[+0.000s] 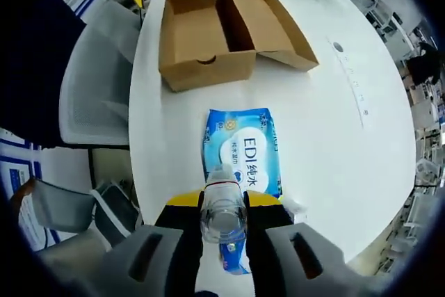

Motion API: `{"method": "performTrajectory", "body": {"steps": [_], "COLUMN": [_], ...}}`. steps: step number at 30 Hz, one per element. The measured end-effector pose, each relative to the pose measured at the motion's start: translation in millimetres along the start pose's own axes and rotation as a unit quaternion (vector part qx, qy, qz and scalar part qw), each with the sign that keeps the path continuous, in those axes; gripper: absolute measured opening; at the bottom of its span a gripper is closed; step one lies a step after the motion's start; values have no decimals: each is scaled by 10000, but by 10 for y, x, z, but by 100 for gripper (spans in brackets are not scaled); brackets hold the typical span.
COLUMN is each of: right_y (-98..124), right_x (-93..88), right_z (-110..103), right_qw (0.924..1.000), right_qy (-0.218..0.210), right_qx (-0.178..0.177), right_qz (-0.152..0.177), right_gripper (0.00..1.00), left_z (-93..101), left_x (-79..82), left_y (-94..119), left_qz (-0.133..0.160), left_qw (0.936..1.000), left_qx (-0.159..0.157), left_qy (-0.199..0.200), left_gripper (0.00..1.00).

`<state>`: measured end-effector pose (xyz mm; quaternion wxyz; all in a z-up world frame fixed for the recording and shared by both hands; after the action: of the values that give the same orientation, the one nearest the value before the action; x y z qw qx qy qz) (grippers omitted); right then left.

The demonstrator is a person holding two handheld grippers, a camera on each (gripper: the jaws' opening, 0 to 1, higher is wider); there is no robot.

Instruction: Operate the shoe box by opening the lid, removing the specified soft item, and placing it in the target area until the item is outside and the box remains undamaged.

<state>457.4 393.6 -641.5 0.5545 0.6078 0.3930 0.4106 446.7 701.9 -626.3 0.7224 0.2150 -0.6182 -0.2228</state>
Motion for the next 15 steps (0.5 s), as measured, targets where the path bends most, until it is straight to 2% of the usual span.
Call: {"method": "performTrajectory", "body": {"steps": [15], "right_y": [-42], "right_x": [-31], "right_z": [290], "right_qw": [9999], "right_qy": [151], "right_qx": [-28], "right_qz": [-77], "right_gripper": [20], "left_z": [-84], "left_x": [184], "left_y": [-73], "left_qz": [119], "left_qw": [9999], "left_qx": [105], "left_qy": [-3], "left_gripper": [23]}}
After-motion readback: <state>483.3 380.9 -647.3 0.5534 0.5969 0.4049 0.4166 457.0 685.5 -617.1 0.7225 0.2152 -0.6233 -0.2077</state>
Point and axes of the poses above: the point that each gripper's makers call its tool centre point, and the gripper's own axes: y roughly backward along the fingers, z roughly to its right, x roughly out of its top, the point moved 3 cm from there along y, roughly backward along the fingers, and after that the axes turned 8 degrees about -z, right-handed, at the moved point
